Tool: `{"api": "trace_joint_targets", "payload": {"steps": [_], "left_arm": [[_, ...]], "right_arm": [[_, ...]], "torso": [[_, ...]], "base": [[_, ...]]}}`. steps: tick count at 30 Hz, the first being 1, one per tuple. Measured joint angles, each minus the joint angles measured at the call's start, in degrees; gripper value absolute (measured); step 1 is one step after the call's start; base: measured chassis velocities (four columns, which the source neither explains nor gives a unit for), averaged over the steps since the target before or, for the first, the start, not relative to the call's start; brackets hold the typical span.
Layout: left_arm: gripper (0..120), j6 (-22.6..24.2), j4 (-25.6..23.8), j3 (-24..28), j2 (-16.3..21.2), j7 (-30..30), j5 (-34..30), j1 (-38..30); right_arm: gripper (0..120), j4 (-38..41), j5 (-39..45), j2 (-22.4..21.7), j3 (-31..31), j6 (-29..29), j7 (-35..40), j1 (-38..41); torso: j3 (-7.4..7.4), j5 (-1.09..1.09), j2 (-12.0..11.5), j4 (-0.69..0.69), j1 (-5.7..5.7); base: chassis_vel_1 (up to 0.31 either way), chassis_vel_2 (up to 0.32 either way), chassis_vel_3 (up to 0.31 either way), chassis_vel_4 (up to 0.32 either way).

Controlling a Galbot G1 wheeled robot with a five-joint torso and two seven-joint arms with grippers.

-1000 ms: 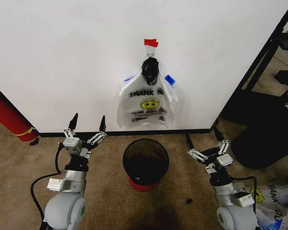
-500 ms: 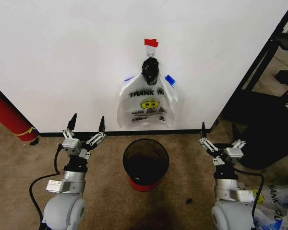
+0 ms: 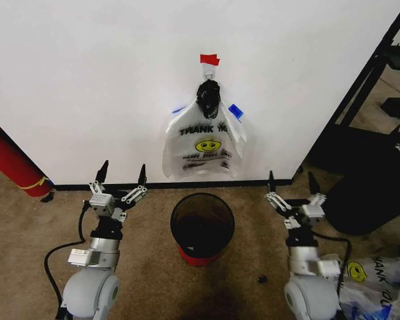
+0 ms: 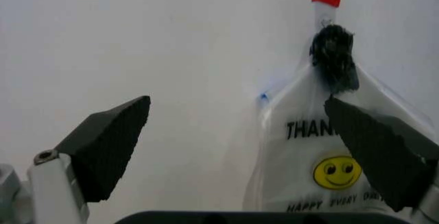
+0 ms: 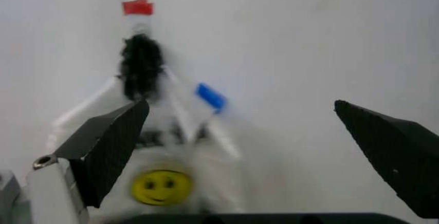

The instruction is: Pick up the garbage bag from the wall and place it over the trash bin.

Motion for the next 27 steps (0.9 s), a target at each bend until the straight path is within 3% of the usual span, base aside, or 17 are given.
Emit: {"api": "trace_joint_targets", "payload": {"steps": [2,5,9,16,27], "left_arm": [[100,-0.06,0.31,0.12,-0.05,0.00,0.31,0.01],[100,-0.20,1.40,0.37,-0.13,0.01,1.17,0.00],[100,-0.21,2.27,0.14,-0.11,0.02,1.52,-0.10],[100,-0.36,2.95,-0.46,-0.08,-0.14,1.58,-0.12],[100,-1.28,3.08,-0.85,-0.51,-0.71,2.01,0.43]], "right_arm": [[100,-2.31,4.29,-0.21,-1.44,-0.26,-2.04,2.65],[100,-9.18,21.96,0.41,-7.84,-2.56,-7.41,13.62],[100,-15.59,35.39,3.05,-13.08,-4.55,-11.30,21.95],[100,-24.03,42.16,7.91,-17.17,-6.25,-16.46,29.49],[100,-31.06,44.07,13.45,-14.83,-6.80,-17.09,35.28]], "torso": [[0.00,-0.01,0.00,0.00,0.00],[0.01,-0.02,0.00,0.02,0.01],[0.01,-0.02,0.00,0.01,0.01],[0.00,-0.01,-0.01,0.00,0.01],[0.00,0.00,-0.01,0.00,0.00]], "base": [[0.000,0.000,0.000,0.000],[0.000,0.000,0.000,0.000],[0.000,0.000,0.000,0.000],[0.000,0.000,0.000,0.000],[0.000,0.000,0.000,0.000]]}}
